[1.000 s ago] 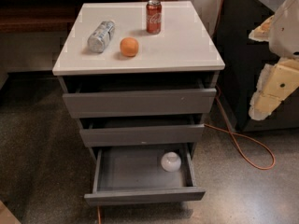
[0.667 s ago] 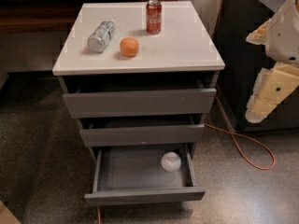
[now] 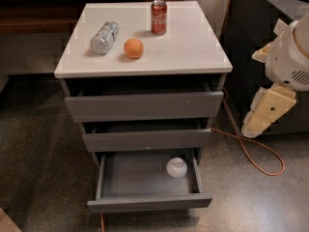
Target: Close bottom drawer
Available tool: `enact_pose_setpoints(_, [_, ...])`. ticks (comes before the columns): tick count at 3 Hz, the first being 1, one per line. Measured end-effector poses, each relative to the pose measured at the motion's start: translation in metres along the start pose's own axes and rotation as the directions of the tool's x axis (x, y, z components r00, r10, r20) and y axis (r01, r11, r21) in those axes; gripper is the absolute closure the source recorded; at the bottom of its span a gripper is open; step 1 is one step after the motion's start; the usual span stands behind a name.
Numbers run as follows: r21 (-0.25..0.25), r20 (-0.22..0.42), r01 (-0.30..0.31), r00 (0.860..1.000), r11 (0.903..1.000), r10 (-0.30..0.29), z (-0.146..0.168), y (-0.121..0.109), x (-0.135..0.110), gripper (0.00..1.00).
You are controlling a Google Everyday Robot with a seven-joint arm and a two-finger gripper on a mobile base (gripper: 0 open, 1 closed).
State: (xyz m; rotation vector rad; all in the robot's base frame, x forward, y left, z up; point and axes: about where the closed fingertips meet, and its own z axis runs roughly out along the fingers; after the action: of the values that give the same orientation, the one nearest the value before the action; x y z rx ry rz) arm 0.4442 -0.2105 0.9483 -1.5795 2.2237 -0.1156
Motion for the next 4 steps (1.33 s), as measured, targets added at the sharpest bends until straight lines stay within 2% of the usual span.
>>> enact_pose_setpoints(1, [0.005,0.009,-0.032,0.999,0.9995,0.032,0.024,0.003,0.002,0.00])
enact_pose_setpoints(2, [0.059,0.000,-0.021,1.000,0.9980,0.021,0.058,0.006,0.004,0.00])
enact_pose_setpoints(3, [0.062,0.001,-0.020,1.000,0.9979,0.020,0.059,0.006,0.004,0.00])
enact_pose_setpoints(4, [0.033,0.042,-0.022,0.999,0.9992,0.021,0.069,0.011,0.011,0.00])
